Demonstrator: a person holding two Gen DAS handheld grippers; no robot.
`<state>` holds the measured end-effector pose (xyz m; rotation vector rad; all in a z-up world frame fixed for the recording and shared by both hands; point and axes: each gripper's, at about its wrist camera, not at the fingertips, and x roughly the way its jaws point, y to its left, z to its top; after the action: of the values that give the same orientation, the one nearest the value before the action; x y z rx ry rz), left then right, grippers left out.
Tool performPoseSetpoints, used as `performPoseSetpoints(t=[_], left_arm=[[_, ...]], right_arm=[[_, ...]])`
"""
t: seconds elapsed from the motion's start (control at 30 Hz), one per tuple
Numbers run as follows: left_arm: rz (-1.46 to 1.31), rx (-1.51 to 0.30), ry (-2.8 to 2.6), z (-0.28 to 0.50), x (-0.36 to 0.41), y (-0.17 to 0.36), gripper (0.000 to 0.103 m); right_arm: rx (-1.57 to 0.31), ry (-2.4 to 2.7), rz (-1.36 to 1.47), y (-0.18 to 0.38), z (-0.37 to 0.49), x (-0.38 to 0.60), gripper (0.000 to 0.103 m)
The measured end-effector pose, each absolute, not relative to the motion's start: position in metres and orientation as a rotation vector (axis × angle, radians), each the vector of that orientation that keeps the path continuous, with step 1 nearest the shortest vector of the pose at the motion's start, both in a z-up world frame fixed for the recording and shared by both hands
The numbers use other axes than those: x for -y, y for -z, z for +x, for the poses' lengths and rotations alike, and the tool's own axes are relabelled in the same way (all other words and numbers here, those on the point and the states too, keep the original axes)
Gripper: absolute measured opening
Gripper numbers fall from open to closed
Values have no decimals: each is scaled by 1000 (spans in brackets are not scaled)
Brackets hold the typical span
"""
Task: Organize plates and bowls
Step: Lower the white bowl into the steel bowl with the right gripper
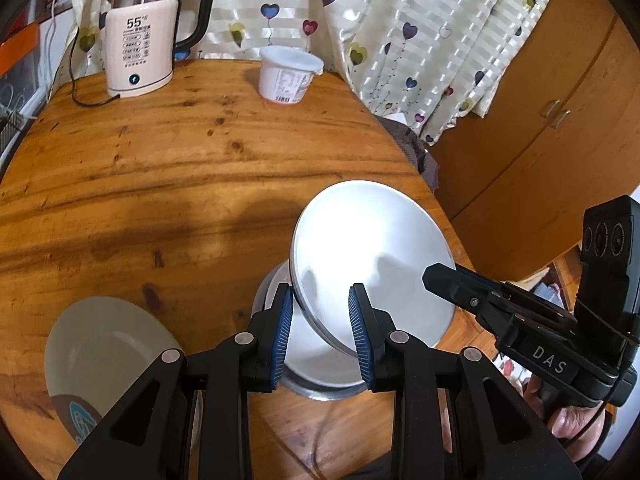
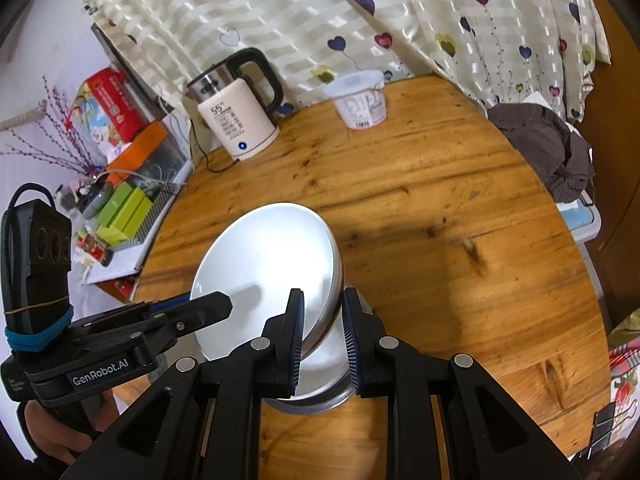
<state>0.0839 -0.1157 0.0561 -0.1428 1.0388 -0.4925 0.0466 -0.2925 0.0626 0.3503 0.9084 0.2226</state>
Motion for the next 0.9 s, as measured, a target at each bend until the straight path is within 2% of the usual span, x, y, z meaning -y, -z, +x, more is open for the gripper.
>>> performPoseSetpoints(t=[0.9], left_arm=[[-117, -1110, 441, 79, 119, -30, 30]], right_arm=[[-1002, -241, 371, -33, 49, 292, 19]])
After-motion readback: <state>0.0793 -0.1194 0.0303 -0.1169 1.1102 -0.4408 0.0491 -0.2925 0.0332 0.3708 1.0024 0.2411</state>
